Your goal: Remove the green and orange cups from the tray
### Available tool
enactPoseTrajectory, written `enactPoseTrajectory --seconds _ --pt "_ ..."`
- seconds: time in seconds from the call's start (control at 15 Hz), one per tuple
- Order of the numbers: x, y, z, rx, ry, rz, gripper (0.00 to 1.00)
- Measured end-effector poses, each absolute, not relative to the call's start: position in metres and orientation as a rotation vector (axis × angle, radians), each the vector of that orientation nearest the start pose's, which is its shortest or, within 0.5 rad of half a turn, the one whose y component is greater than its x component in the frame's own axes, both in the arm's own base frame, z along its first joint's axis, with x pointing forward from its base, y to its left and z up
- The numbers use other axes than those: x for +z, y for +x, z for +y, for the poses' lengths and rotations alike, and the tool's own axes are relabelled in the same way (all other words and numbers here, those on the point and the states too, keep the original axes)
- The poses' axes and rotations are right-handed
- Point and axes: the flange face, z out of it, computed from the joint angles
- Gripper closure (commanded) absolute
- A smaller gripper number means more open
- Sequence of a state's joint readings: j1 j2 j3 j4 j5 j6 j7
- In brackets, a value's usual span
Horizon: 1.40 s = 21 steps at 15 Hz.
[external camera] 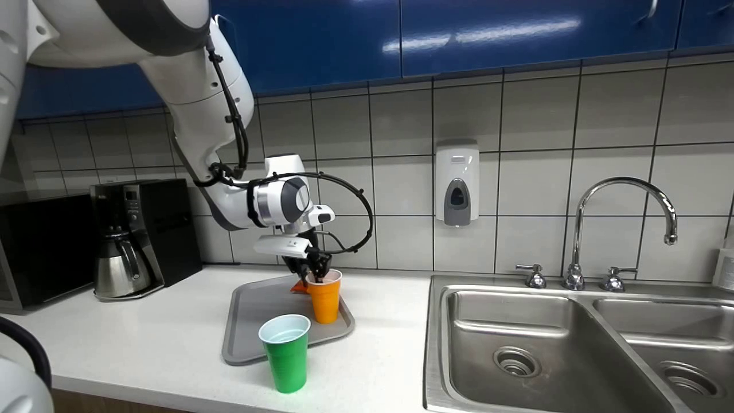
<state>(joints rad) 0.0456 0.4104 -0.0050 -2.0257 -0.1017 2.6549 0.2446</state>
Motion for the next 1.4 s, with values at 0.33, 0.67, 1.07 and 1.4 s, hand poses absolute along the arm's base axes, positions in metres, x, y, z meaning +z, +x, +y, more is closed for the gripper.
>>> enactPoseTrajectory --seconds 0.33,0.67,1.07,1.4 --pt "0.268 0.623 0.029 -0.364 -3.145 0.183 1.0" --pt "0.273 0.627 0.029 -0.383 -3.143 0.184 0.99" --pt "0.287 0.629 0.029 -0.418 -3.136 0.186 0.99" --pt "0.3 0.63 0.02 -0.451 -3.135 0.207 0.99"
